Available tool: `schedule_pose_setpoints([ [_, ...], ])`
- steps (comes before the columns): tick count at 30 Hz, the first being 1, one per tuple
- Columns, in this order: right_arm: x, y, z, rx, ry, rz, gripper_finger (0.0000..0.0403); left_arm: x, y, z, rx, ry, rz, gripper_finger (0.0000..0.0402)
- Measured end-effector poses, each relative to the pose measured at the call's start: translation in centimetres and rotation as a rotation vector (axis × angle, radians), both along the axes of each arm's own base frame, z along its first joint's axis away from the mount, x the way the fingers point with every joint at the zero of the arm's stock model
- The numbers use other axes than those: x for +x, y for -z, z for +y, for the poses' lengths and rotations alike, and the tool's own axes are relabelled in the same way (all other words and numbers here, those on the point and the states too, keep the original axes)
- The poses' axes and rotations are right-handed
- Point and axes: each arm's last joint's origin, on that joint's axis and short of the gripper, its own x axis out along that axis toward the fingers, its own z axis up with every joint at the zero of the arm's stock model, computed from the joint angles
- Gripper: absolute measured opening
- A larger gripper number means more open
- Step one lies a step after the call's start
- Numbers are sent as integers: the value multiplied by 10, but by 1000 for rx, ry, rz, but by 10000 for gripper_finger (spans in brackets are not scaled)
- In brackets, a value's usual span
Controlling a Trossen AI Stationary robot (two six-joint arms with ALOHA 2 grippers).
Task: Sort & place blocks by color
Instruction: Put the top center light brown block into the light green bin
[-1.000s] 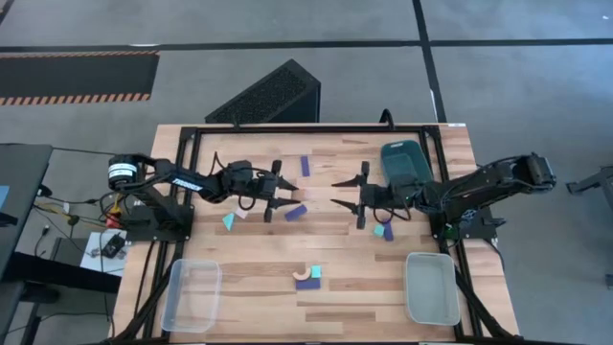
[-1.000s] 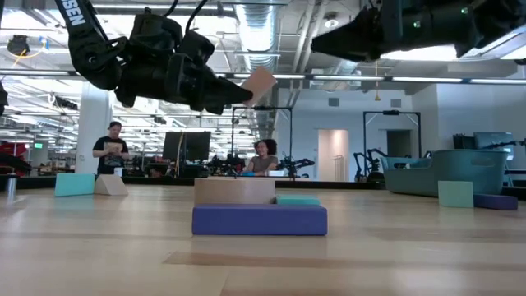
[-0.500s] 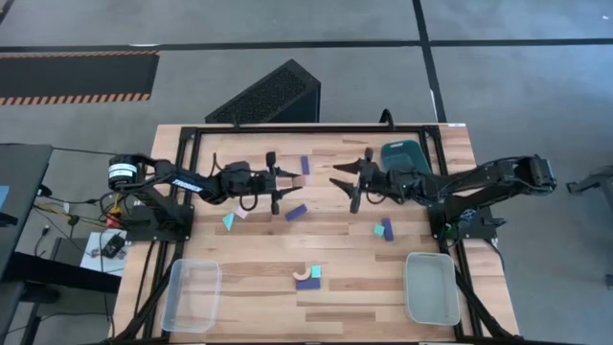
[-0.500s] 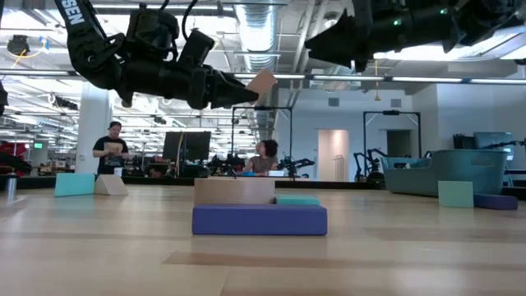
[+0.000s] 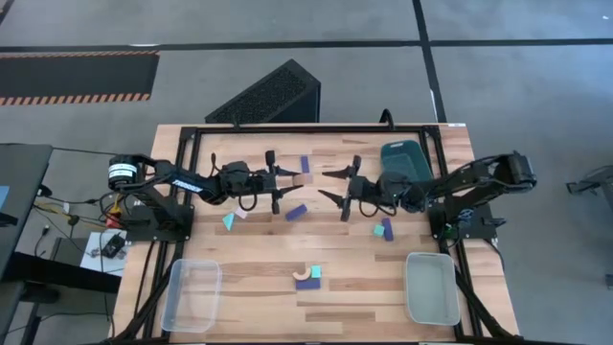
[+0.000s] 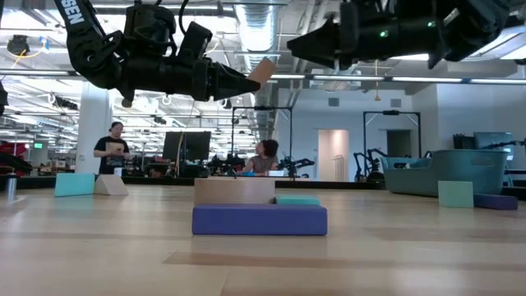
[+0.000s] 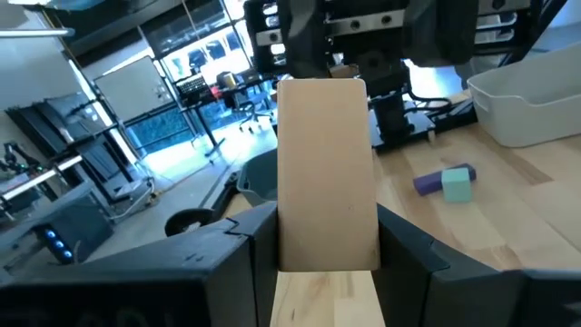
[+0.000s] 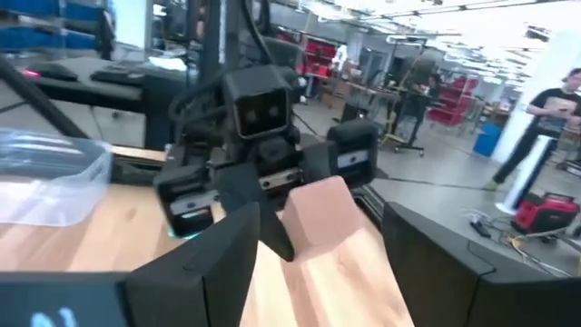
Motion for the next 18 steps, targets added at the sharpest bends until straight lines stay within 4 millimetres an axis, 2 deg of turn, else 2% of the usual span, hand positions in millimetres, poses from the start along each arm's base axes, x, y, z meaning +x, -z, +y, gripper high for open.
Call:
schedule_pose_setpoints([
  [10, 27, 5, 0, -40, -30, 25, 265, 0, 0, 0, 41, 5, 10, 114],
  [18, 47, 9, -1, -82, -41, 111, 265, 0, 1, -5, 66, 186, 17, 114],
])
